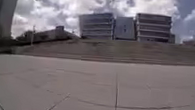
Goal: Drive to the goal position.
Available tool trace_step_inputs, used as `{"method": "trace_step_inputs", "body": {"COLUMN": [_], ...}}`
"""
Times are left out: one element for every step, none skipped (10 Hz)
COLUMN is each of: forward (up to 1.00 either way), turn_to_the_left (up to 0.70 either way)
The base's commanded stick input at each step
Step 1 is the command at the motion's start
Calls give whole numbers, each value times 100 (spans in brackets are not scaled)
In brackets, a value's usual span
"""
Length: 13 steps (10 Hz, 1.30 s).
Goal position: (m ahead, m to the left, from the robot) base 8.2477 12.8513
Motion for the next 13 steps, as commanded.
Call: {"method": "trace_step_inputs", "body": {"forward": [70, 70, 70, 70, 70, 70, 70, 70, 70, 70, 70, 70, 70], "turn_to_the_left": [0, 0, 0, 0, 0, 0, 0, 0, 0, 27, 35, 29, 8]}}
